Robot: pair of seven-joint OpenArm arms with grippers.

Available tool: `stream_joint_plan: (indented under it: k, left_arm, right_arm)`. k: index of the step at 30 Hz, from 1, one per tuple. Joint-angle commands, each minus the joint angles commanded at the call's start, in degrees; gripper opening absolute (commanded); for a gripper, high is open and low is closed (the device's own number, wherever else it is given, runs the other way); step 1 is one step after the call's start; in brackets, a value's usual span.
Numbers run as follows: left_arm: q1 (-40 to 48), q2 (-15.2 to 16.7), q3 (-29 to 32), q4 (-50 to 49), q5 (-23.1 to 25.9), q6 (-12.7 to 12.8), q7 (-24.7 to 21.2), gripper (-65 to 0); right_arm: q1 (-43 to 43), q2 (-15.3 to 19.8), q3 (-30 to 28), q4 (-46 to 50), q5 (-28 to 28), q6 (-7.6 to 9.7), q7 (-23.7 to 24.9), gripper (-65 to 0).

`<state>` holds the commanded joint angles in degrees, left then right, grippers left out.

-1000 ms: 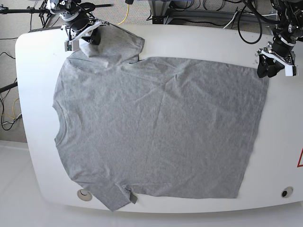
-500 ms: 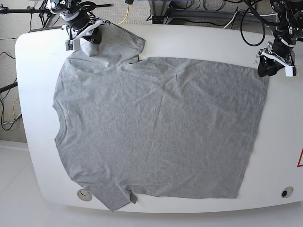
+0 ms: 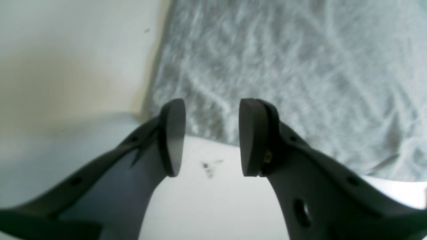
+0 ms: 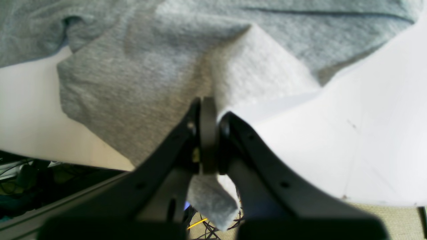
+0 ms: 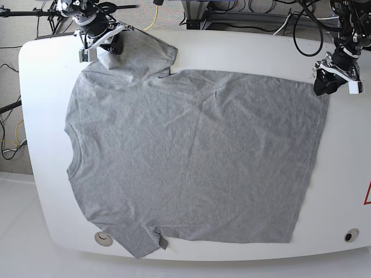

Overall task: Fold the T-shirt properly
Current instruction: 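Open the left gripper and reposition it at the hem corner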

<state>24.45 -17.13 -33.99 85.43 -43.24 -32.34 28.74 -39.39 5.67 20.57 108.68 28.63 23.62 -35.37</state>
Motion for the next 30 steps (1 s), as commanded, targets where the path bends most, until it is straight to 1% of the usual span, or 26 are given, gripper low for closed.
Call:
stream_joint_plan:
  k: [7, 9, 15, 19, 21, 23, 25, 30]
  left_arm:
    - [0.1, 0.5, -0.1, -0.8, 0.6, -0.5, -0.2, -41.2]
    - [0.1, 0.5, 0.1, -0.4, 0.4, -0.2, 0.0, -41.9]
    - [-0.4, 0.6, -0.1, -0.6, 0.7, -0.1, 0.1, -40.2]
    - [-0.8, 0.7, -0.3, -0.7, 1.0, 0.2, 0.3, -35.4]
    - [-0.7, 0.3, -0.3, -0.7, 1.2, 0.7, -0.1, -25.4]
    - [-0.8, 0.3, -0.2, -0.7, 1.2, 0.9, 0.0, -22.4]
    - [-1.0, 0.2, -0.1, -0.7, 1.3, 1.1, -0.1, -21.1]
    - [-1.2, 0.1, 0.2, -0.8, 0.9, 1.1, 0.0, -25.2]
  right_arm:
    - [0.2, 0.0, -0.1, 0.2, 0.2, 0.17, 0.2, -65.0]
    - [0.0, 0.0, -0.1, 0.1, 0.0, 0.06, -0.1, -65.0]
    - [-0.1, 0.0, -0.1, 0.1, 0.0, 0.09, -0.2, -65.0]
    - [-0.1, 0.0, 0.0, 0.0, -0.3, 0.15, -0.1, -65.0]
    - [0.0, 0.1, 0.0, -0.2, -0.3, 0.03, -0.3, -65.0]
    - [0.0, 0.1, 0.0, -0.2, -0.3, 0.06, -0.3, -65.0]
    - [0.0, 0.1, 0.0, -0.3, -0.3, 0.01, -0.3, -65.0]
    - [-0.1, 0.0, 0.1, -0.2, -0.4, -0.04, -0.4, -65.0]
